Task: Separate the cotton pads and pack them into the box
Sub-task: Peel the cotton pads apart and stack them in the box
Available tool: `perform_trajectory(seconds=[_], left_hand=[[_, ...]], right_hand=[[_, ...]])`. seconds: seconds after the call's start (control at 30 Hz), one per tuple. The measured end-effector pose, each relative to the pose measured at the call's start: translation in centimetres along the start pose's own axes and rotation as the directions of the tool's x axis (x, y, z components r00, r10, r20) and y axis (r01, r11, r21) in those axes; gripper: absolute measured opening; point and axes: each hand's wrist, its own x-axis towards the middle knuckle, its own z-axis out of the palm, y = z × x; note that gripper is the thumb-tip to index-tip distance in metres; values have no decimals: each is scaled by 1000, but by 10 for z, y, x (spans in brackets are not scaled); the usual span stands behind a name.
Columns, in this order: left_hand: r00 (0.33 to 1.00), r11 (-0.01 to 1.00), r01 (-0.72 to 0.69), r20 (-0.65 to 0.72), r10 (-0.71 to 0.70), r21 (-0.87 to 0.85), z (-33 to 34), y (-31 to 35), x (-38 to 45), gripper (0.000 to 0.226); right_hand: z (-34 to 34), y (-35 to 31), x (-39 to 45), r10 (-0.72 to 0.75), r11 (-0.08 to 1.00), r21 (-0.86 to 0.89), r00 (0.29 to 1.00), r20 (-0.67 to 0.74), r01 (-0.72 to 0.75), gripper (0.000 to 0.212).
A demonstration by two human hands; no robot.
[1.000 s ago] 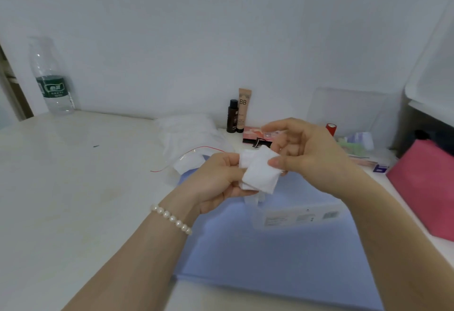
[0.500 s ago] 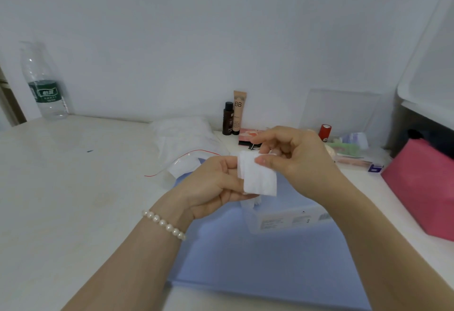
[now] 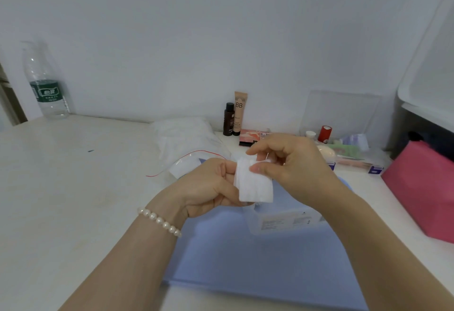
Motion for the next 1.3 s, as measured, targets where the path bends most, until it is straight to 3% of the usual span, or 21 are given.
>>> perform_trajectory(seconds=[0.23,0.37,0.5,0.6,0.67,0.73,0.83,0.93,1.03,1.13,1.23,1.3], left_hand=[[997,997,-3,72,9,-83,-3,0,-1,46],[996,980,-10,81,27,-201,-5,6,-7,33],[994,983,-53,-108,35,-175,-7,12,-8,37],[919,954,-215,-374,126,-208,-23,19,-11,32],[837,919,-325,-519,170,-223,-36,24,-15,27],[792,873,-410,-577,199,-262,-46,27,-21,22],[798,817,-479,-547,253,-321,-51,31,-28,32],[830,784,-495,-471,300,-374,-53,34,-33,40],[816,754,-526,-482,318,-393,-59,34,-35,31],[751,808,-507,-614,245,-299,-65,30,-31,17],[691,840,-482,-697,191,-249,-70,27,-28,12],[674,824,-501,-716,180,-265,-72,27,-28,11]], right_hand=[[4,5,1,-26,999,-38,999,-42,24,22],[9,6,2,-95,995,-41,978,-184,89,25],[20,7,1,-109,993,-83,922,-371,84,20],[23,2,-1,-107,994,-19,872,-478,111,8],[25,-3,-3,-41,997,47,912,-407,66,15],[33,-9,-8,-24,999,35,971,-238,33,15],[59,-22,-15,-80,994,-67,996,28,81,21],[89,-31,-18,-50,988,-130,969,244,83,31],[119,-28,-10,-13,976,-203,946,324,82,31],[132,-26,9,103,939,-344,943,315,13,21],[136,-31,27,193,926,-375,916,351,-51,17],[145,-31,35,213,858,-513,881,422,38,20]])
